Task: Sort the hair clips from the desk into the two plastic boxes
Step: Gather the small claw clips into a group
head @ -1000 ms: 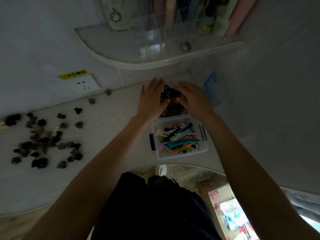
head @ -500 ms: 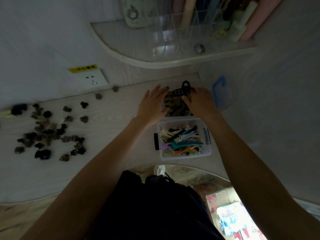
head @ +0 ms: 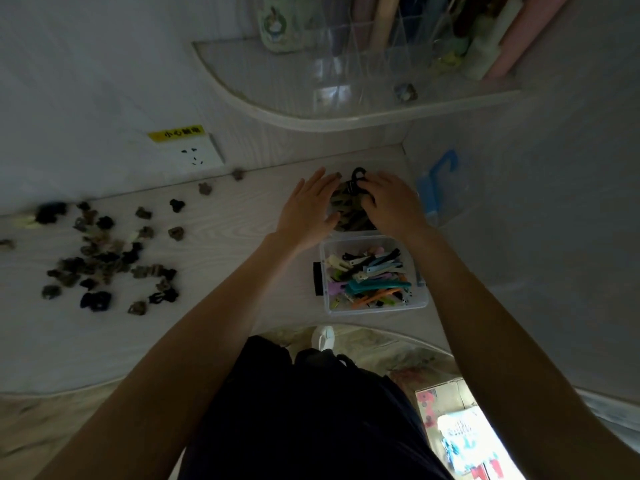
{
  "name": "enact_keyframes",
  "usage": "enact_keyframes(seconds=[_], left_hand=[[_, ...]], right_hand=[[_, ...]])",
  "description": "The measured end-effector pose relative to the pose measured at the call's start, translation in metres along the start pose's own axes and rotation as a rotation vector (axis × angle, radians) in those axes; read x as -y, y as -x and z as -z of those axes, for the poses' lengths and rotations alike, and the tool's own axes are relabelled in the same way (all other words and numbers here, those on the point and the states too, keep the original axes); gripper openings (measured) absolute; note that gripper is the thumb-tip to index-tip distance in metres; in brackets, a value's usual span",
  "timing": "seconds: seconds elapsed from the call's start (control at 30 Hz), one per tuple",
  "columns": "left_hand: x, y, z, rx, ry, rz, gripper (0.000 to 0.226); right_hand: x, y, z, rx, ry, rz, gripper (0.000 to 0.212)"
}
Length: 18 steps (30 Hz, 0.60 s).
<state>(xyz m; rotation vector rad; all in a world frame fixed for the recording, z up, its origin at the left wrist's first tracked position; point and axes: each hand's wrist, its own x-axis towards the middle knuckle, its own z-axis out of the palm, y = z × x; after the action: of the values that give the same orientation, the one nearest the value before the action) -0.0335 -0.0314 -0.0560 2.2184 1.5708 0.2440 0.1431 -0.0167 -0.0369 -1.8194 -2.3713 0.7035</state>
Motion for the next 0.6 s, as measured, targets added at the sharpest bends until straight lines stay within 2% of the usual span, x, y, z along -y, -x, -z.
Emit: enact_keyframes(seconds=[0.1, 0.17, 0.27, 0.33, 0.4, 0.5, 0.53, 0.6], left_hand=[[0.001, 0.001, -0.001, -0.005, 0.061, -0.010, 0.058], [0.002, 0.005, 0.005, -0.045, 0.164, -0.027, 0.052], [0.006, 0.026, 0.022, -0.255, 0.277, 0.010, 0.038], [0.015, 0.054, 0.033, -0.398, 0.341, 0.106, 0.031], [0.035, 0.093, 0.038, -0.533, 0.401, 0.210, 0.027], [0.079, 0.160, 0.031, -0.653, 0.413, 0.453, 0.023], [0.098, 0.185, 0.029, -0.674, 0.394, 0.566, 0.022], [0.134, 0.229, 0.026, -0.685, 0.327, 0.763, 0.028]], right_hand=[[-0.001, 0.001, 0.001, 0.000, 0.027, -0.007, 0.046], [0.003, 0.007, 0.001, -0.085, -0.037, -0.014, 0.045], [0.023, 0.022, -0.001, -0.350, -0.110, 0.011, 0.033], [0.052, 0.034, -0.006, -0.447, -0.172, 0.042, 0.026], [0.091, 0.045, -0.023, -0.383, -0.256, 0.114, 0.024], [0.146, 0.053, -0.065, -0.164, -0.308, 0.254, 0.028], [0.165, 0.052, -0.082, -0.067, -0.305, 0.285, 0.033], [0.199, 0.048, -0.115, 0.164, -0.255, 0.296, 0.055]])
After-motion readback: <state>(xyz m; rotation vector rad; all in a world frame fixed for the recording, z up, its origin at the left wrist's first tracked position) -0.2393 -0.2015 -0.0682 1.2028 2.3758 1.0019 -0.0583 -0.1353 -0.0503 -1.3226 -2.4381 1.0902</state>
